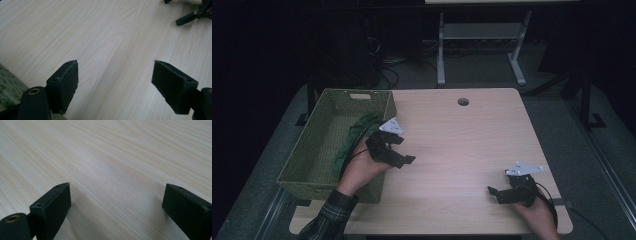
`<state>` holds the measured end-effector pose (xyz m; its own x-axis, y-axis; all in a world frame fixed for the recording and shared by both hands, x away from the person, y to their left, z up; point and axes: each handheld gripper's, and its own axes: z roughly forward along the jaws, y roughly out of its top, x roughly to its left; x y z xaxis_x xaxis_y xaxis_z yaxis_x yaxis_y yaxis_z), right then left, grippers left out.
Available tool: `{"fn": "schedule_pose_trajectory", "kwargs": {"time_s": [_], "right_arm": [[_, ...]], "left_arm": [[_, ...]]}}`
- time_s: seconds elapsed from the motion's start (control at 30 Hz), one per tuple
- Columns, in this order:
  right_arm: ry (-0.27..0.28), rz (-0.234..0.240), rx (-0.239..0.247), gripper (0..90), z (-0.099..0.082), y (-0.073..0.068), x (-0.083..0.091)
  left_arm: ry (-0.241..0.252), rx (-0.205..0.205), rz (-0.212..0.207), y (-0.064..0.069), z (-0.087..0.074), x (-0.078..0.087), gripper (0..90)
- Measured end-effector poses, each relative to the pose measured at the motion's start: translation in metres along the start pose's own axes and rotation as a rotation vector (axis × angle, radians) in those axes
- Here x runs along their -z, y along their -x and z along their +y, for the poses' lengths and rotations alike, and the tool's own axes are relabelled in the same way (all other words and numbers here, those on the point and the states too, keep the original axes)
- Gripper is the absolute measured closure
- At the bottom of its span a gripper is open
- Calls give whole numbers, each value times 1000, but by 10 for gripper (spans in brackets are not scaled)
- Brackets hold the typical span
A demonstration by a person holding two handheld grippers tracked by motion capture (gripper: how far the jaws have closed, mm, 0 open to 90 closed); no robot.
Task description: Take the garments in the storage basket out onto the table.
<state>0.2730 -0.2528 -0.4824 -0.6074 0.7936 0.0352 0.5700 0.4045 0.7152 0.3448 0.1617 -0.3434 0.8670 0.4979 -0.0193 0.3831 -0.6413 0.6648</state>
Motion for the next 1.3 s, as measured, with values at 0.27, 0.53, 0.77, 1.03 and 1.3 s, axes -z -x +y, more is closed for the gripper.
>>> {"fn": "schedule_pose_trajectory", "kwargs": {"time_s": [0.27, 0.53, 0.77, 1.03, 1.3], "right_arm": [[-1, 1, 0, 81, 0, 0, 0], [-1, 1, 0, 80, 0, 0, 0], [-1, 1, 0, 80, 0, 0, 0], [-2, 1, 0, 80, 0, 0, 0], [-1, 1, 0, 80, 0, 0, 0]], "left_arm": [[18, 30, 19, -14, -6, 13, 249], [45, 59, 38, -24, -13, 26, 329], [42, 81, 84, -39, -22, 42, 445], [20, 116, 146, -54, -39, 56, 501], [0, 158, 193, -67, -58, 63, 523]]}}
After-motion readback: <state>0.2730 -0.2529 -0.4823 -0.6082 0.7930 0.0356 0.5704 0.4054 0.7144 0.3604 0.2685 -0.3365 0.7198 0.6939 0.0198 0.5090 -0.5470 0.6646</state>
